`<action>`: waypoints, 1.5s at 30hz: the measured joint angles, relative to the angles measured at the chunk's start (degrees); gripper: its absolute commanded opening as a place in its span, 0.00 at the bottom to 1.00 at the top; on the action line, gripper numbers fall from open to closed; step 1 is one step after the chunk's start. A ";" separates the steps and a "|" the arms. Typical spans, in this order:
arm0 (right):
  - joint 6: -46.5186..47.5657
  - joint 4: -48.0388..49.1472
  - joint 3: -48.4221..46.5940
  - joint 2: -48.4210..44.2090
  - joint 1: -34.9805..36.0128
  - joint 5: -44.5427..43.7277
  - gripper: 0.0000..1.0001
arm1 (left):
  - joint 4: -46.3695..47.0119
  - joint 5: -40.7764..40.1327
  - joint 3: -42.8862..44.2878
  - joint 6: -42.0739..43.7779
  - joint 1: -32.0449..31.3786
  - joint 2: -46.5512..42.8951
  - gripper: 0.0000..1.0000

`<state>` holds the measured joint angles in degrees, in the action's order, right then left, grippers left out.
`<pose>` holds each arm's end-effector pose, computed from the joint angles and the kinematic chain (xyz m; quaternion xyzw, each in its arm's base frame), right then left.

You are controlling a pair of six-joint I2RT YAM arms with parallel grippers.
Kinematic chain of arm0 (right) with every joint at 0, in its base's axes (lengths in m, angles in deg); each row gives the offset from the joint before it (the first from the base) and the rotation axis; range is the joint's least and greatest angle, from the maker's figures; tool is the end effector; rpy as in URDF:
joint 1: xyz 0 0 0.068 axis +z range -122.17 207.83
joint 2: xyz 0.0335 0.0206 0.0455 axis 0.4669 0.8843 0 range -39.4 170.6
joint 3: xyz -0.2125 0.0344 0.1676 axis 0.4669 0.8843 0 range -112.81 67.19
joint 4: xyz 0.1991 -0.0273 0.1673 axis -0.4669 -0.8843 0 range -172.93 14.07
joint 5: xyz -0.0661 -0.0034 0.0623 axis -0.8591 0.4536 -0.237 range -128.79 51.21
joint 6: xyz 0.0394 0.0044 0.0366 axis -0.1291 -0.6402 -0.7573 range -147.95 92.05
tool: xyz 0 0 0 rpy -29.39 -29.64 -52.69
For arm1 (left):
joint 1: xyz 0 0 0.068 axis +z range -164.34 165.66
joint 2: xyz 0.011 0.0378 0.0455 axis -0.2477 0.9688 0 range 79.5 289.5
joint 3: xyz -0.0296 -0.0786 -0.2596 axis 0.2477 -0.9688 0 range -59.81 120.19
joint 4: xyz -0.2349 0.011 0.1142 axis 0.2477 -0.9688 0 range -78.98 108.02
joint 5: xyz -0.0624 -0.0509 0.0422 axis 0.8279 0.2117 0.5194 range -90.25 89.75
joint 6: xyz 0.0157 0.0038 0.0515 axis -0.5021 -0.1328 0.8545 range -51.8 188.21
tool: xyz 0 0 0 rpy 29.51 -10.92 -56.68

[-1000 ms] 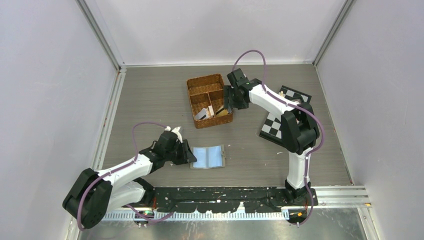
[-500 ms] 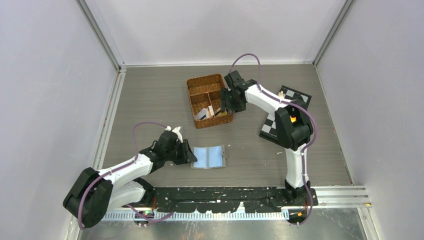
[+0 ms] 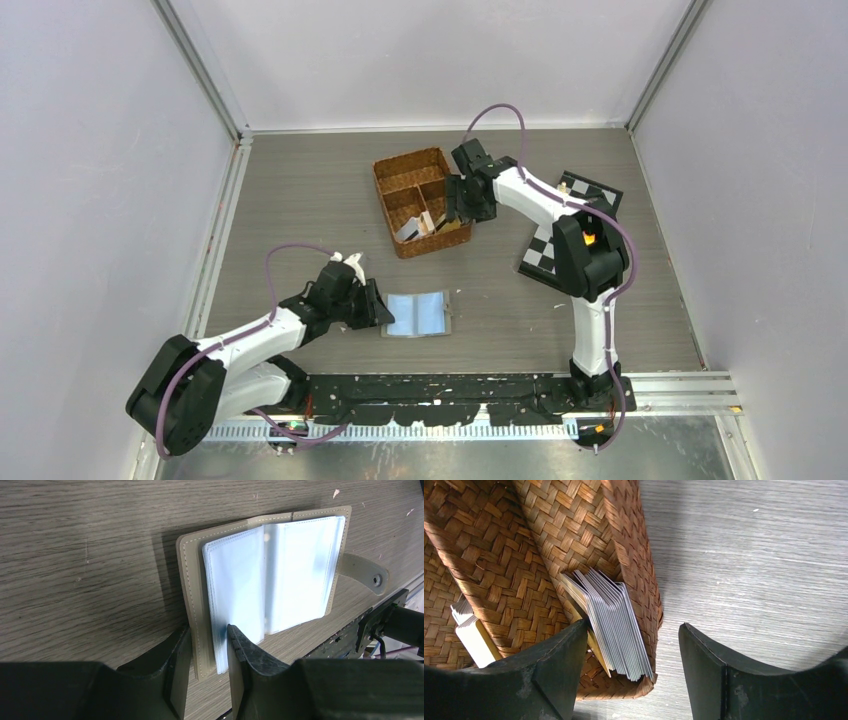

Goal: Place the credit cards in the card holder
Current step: Move the storage box to the center of the board.

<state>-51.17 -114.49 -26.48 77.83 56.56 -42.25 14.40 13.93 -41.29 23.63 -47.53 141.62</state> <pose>0.3874 0.2099 0.2084 -0.0393 0.9694 0.0791 0.2292 0.1534 -0.1108 0.1417 -0.0469 0.9239 -0.3166 0.2096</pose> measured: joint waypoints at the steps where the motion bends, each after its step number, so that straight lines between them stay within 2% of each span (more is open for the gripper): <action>1: 0.00 -0.26 0.00 -0.20 -0.17 -0.28 0.71 | 0.00 0.02 0.00 0.00 0.00 0.00 0.34; 8: 0.17 -0.92 0.00 -1.29 -0.72 -1.27 0.70 | 0.00 0.02 0.00 0.00 0.00 0.02 0.34; 17: 0.48 -1.29 -0.22 -1.60 -0.72 -1.46 0.62 | 0.44 0.44 0.00 0.00 0.00 0.44 0.33; 45: 1.22 -2.91 -1.16 -2.49 -0.96 -2.69 0.55 | 2.49 1.99 0.13 -0.02 0.04 2.16 0.34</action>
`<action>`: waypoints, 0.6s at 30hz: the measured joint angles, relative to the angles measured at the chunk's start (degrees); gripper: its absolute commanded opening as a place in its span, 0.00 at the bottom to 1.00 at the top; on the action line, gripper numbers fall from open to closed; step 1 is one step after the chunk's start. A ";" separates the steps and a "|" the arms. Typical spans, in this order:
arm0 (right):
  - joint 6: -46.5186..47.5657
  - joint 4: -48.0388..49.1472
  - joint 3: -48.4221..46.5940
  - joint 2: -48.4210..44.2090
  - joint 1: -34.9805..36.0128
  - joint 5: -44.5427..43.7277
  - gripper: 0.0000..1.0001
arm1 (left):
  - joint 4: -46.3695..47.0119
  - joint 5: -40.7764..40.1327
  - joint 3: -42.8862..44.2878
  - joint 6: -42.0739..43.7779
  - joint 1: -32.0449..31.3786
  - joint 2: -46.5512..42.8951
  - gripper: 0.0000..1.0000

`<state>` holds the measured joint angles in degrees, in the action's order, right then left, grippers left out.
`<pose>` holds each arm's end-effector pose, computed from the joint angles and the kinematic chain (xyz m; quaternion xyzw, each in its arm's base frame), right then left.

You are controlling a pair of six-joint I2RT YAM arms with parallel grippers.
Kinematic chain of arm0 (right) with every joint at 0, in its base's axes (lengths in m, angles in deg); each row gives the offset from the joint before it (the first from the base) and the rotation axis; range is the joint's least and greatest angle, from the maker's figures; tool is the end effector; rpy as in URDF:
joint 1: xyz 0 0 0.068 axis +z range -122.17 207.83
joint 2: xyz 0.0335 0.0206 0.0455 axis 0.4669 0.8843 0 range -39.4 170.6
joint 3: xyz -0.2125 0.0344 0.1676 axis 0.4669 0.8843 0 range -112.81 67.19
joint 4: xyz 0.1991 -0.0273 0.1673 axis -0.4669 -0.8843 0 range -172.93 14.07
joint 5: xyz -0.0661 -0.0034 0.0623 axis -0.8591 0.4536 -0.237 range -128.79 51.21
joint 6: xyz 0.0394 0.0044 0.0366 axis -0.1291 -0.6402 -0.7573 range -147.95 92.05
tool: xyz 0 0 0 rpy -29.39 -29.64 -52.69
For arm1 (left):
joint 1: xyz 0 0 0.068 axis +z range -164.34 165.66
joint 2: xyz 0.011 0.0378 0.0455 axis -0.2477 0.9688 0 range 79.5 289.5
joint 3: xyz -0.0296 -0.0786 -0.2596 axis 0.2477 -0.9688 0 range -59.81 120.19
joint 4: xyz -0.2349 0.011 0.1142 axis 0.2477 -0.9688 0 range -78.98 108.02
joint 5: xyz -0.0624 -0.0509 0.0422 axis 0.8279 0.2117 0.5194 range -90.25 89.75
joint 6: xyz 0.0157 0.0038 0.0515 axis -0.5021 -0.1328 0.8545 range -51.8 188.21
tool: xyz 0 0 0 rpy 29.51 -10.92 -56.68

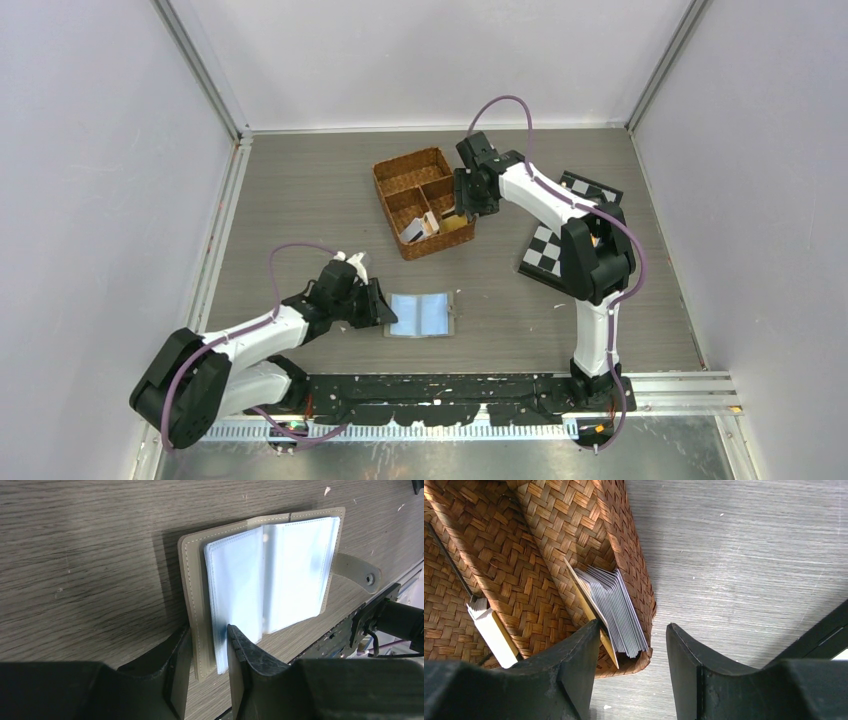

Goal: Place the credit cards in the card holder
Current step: Move the storage box to the center of the board.

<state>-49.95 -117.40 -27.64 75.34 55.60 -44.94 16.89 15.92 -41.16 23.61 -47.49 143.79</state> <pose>0.3855 0.1986 0.2301 -0.0354 0.9670 0.0566 0.2457 0.1568 -0.1142 0.1394 -0.0403 0.9210 -0.3307 0.2019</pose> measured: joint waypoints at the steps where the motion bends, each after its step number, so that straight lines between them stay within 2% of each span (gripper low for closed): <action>1: 0.11 -0.15 -0.17 0.00 0.00 -0.04 0.56 | 0.07 0.04 0.00 0.00 0.02 0.07 0.33; 8: 0.94 -0.96 -1.20 -0.02 -0.02 -0.70 0.55 | 0.48 0.39 0.00 0.00 0.04 0.39 0.34; 18: 1.53 -1.31 -2.21 -0.02 -0.22 -1.73 0.43 | 1.18 0.94 0.09 -0.04 0.11 1.11 0.33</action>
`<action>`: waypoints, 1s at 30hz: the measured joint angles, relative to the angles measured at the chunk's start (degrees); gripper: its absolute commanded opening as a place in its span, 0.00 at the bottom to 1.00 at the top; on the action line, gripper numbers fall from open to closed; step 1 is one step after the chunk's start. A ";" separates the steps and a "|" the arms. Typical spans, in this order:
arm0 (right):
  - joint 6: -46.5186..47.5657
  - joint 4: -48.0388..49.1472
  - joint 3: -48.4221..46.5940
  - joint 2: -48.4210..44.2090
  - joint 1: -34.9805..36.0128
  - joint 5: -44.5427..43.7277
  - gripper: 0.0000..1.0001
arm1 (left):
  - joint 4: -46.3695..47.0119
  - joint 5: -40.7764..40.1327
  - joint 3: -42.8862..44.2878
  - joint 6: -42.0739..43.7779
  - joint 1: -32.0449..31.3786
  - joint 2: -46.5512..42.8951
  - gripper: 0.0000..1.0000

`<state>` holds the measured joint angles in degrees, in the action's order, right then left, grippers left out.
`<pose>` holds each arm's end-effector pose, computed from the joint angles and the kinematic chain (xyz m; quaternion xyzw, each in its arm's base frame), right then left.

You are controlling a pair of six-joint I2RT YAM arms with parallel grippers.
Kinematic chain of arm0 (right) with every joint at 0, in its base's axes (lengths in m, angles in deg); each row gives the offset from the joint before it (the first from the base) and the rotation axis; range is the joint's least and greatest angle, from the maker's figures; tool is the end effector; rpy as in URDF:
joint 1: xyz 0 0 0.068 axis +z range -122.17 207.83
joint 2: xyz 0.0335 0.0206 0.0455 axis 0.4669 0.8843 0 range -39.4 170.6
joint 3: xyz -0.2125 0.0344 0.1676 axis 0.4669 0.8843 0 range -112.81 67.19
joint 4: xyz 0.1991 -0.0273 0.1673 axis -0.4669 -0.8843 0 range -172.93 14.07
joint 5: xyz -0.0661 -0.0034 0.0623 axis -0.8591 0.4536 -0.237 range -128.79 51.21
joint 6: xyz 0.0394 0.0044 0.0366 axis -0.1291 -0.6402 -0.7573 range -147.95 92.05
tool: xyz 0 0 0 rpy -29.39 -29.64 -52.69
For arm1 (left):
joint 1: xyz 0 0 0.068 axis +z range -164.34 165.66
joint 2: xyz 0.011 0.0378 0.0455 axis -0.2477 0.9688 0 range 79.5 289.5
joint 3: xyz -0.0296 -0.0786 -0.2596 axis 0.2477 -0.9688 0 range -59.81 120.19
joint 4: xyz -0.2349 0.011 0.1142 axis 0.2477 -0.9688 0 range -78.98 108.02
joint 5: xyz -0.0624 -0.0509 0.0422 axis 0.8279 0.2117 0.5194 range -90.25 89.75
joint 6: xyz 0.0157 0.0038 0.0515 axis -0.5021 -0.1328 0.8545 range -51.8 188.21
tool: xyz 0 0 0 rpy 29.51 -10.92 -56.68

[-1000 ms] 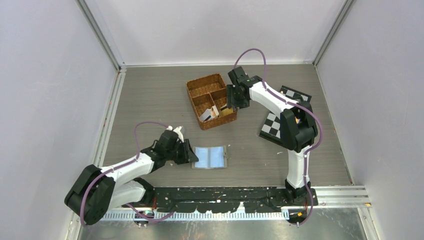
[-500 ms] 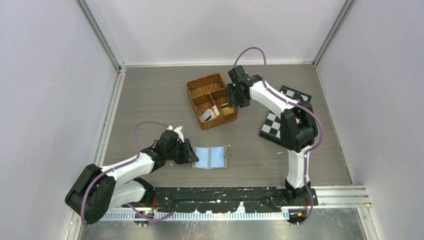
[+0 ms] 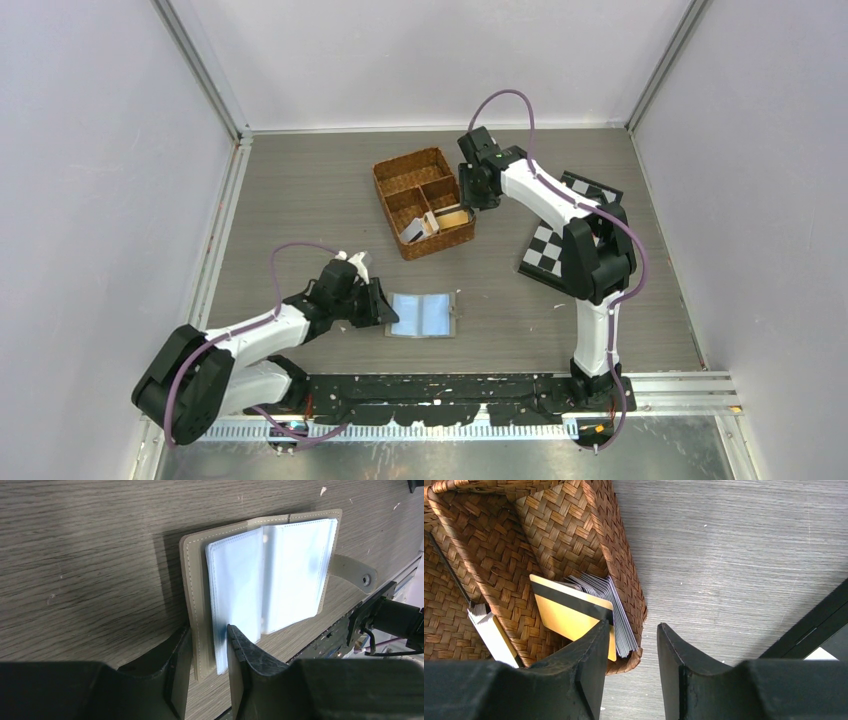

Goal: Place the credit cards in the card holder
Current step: Move the storage box to the center of the board, then pick up the credit card from the storage box.

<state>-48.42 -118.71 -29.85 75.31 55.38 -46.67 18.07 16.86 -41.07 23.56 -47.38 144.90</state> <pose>0.3888 0.1972 0.2410 -0.0420 0.9639 0.0428 0.2594 0.1587 -0.1157 0.1381 -0.0382 0.9197 -0.3369 0.1981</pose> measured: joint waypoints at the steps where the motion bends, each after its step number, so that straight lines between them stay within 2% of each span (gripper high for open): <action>1: 0.07 -0.11 -0.11 0.00 -0.02 -0.02 0.42 | 0.15 0.07 0.00 0.00 0.02 0.09 0.33; 5: 0.48 -0.24 -0.48 0.00 -0.02 0.02 0.40 | 0.85 0.37 0.00 -0.09 0.02 0.59 0.33; 15: 0.87 -0.68 -0.94 0.02 -0.02 0.57 0.27 | 1.64 0.90 0.02 -0.13 0.04 1.11 0.33; 26: 0.85 -1.18 -0.94 0.02 -0.02 1.25 0.01 | 1.66 0.90 0.02 -0.13 0.04 1.11 0.33; 30: 0.85 -1.18 -0.98 0.00 -0.02 1.42 0.01 | 1.66 0.90 0.02 -0.13 0.04 1.11 0.33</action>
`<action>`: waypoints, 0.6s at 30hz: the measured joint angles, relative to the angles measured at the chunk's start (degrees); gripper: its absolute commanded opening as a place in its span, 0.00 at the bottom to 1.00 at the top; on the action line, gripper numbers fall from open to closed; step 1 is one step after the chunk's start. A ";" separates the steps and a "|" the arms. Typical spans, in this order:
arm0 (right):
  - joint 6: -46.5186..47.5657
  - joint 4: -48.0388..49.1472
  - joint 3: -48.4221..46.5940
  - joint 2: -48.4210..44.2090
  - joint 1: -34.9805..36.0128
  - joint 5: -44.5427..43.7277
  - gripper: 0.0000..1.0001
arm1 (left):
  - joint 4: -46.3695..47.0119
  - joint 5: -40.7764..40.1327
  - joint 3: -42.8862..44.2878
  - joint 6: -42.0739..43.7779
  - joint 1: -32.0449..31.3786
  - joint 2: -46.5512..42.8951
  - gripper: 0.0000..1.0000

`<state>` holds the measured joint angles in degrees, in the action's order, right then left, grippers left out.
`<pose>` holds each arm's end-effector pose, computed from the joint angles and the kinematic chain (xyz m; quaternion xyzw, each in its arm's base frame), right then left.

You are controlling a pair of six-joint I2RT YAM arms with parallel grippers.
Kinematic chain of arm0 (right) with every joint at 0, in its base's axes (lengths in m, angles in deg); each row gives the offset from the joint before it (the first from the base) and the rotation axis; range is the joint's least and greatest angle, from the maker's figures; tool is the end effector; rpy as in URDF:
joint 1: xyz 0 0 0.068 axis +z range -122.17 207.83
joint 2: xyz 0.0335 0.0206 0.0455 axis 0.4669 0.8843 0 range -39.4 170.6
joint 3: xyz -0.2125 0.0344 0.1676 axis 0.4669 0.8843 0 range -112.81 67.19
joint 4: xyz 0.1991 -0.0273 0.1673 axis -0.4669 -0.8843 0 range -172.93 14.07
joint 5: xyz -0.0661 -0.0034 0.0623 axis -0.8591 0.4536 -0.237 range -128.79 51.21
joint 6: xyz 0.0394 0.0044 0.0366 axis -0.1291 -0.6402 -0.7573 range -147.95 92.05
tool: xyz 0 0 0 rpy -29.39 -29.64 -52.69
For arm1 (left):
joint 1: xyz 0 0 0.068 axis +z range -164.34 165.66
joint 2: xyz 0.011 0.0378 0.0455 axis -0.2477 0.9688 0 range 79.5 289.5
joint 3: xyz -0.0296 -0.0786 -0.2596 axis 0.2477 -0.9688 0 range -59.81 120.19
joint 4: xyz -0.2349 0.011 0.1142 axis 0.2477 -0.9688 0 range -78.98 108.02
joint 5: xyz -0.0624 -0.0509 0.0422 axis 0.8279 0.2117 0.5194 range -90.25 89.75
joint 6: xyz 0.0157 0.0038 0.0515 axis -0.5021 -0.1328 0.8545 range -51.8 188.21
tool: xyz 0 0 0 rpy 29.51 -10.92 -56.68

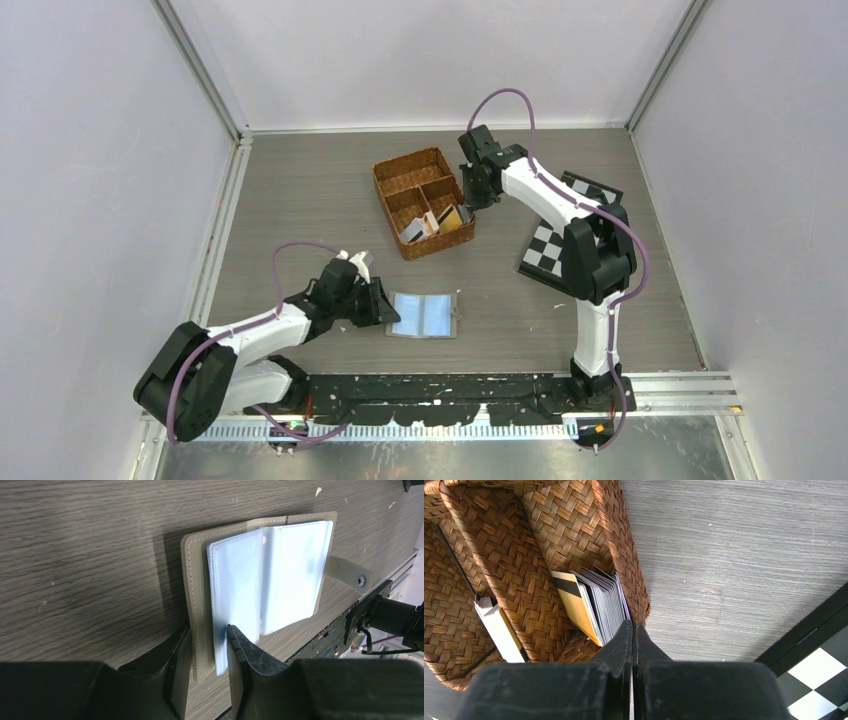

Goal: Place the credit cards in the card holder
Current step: Pick up the credit card from the storage box.

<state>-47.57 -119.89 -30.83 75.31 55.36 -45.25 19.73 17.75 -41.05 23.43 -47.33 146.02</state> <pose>0.3884 0.1979 0.2450 -0.0523 0.9646 0.0511 0.2535 0.1608 -0.1175 0.1370 -0.0358 0.9171 -0.3449 0.1967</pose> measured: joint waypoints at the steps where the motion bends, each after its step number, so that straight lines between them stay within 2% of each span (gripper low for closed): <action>1: 0.02 0.00 -0.02 0.00 0.00 0.07 0.01 | 0.00 0.00 0.00 0.00 0.00 0.00 0.33; 18: 0.02 0.04 -0.02 -4.02 0.00 0.11 0.01 | -0.02 0.00 0.00 0.00 0.00 0.00 0.33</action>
<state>-47.54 -119.85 -30.85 71.29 55.36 -45.14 19.71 17.75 -41.05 23.43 -47.33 146.02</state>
